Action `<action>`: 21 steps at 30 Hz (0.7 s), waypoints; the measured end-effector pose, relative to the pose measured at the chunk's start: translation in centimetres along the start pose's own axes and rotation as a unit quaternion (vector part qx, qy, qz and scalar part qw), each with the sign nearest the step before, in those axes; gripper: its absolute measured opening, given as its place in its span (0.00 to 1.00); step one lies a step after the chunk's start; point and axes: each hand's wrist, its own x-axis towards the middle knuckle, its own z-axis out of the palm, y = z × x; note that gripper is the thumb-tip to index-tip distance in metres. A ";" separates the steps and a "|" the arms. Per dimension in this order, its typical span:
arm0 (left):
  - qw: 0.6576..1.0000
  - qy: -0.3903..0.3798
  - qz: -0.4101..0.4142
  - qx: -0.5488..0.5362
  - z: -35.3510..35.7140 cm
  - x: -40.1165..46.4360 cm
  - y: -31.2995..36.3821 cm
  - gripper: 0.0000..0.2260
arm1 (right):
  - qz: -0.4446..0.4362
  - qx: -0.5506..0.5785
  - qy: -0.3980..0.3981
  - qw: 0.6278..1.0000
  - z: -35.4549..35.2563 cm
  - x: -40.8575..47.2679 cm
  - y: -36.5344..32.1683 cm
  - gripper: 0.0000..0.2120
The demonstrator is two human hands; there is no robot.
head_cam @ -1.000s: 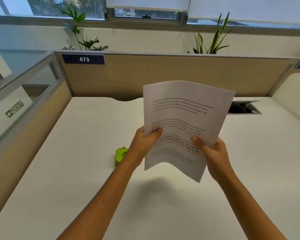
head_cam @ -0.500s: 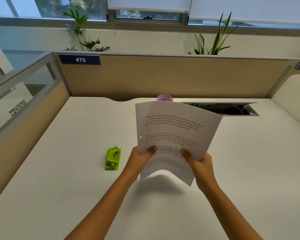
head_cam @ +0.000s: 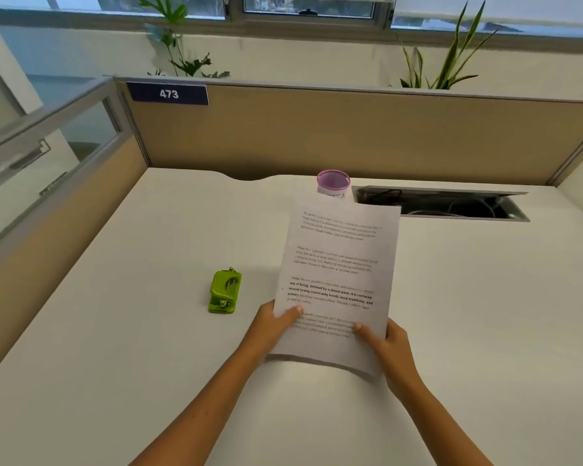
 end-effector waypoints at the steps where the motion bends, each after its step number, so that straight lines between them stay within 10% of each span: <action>1: 1.000 0.002 0.000 -0.002 -0.3 0.0 0.0 0.07 | 0.001 -0.001 0.002 1.000 0.2 0.0 0.0 0.10; 21: 0.989 0.121 -0.008 -0.089 -25.8 0.7 5.2 0.10 | -0.006 0.029 0.012 0.999 25.7 0.9 -5.3 0.09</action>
